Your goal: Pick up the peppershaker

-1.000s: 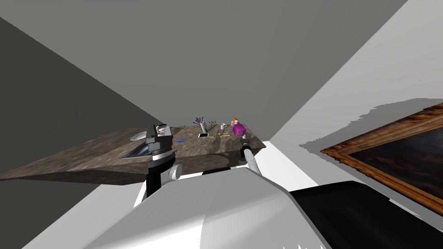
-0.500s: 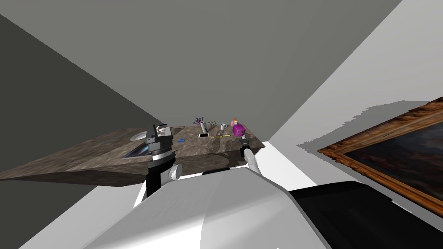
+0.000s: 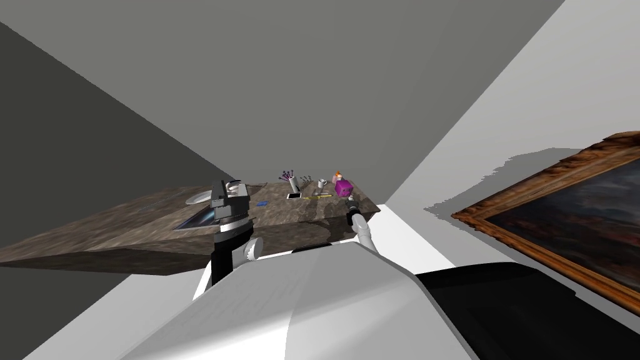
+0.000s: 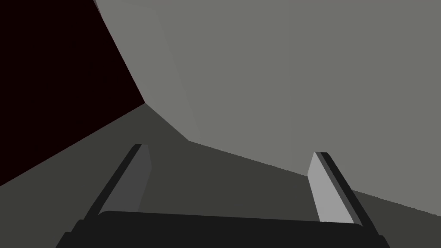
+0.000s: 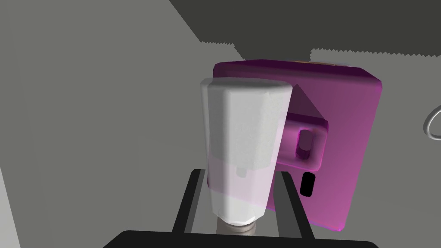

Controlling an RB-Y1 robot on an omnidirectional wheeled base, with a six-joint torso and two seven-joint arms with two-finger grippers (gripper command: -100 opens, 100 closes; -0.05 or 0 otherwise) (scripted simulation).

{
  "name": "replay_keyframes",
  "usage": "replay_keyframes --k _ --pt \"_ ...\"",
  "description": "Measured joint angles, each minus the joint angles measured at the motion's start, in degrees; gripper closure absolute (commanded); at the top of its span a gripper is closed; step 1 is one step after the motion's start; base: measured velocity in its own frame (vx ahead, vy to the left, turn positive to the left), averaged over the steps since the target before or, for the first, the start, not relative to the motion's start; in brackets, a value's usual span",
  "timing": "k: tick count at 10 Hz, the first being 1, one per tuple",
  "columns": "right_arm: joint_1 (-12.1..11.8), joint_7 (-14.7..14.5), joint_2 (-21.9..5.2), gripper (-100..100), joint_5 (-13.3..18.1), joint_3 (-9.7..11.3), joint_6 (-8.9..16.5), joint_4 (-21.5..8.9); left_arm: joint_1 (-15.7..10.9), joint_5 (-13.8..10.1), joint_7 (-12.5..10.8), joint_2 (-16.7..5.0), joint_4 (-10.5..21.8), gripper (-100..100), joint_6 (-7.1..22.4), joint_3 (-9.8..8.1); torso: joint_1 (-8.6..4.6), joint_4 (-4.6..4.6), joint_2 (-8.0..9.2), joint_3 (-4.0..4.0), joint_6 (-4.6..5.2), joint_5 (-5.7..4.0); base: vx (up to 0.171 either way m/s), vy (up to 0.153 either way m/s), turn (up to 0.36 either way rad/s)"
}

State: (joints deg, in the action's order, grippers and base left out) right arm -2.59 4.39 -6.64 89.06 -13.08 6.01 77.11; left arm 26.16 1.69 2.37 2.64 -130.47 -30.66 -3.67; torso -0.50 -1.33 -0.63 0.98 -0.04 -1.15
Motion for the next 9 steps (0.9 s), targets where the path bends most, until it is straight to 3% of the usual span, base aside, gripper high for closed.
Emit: replay_keyframes --k 3,4,5,8,9 --pt "-0.1 -5.6 0.2 100 -4.3 -0.2 -0.3 0.1 0.0 0.0 0.0 0.0 0.0 0 0.0 0.0 -0.04 -0.09 -0.06 0.07 -0.01 -0.06 -0.006 0.009 -0.039" --pt "1.0 -9.8 -0.1 100 -9.3 -0.1 -0.9 -0.7 0.0 0.0 0.0 0.0 0.0 0 0.0 0.0 0.02 -0.13 -0.06 0.1 0.0 -0.09 -0.023 0.03 -0.077" --pt "2.0 -12.2 0.2 100 -11.3 -1.0 -2.0 -1.8 0.0 0.0 0.0 0.0 0.0 0 0.0 0.0 0.02 -0.2 -0.05 0.13 -0.01 -0.17 -0.011 0.013 -0.005" --pt "2.3 -16.3 0.4 100 -13.2 -1.5 -2.9 -2.5 0.0 0.0 0.0 0.0 0.0 0 0.0 0.0 -0.05 -0.35 -0.14 0.24 -0.06 -0.26 -0.005 0.006 -0.045" --pt "3.6 -17.8 0.7 100 -14.5 -2.3 -4.1 -3.9 0.0 0.0 0.0 0.0 0.0 0 0.0 0.0 -0.03 -0.38 -0.15 0.26 -0.01 -0.27 -0.027 0.03 -0.076"
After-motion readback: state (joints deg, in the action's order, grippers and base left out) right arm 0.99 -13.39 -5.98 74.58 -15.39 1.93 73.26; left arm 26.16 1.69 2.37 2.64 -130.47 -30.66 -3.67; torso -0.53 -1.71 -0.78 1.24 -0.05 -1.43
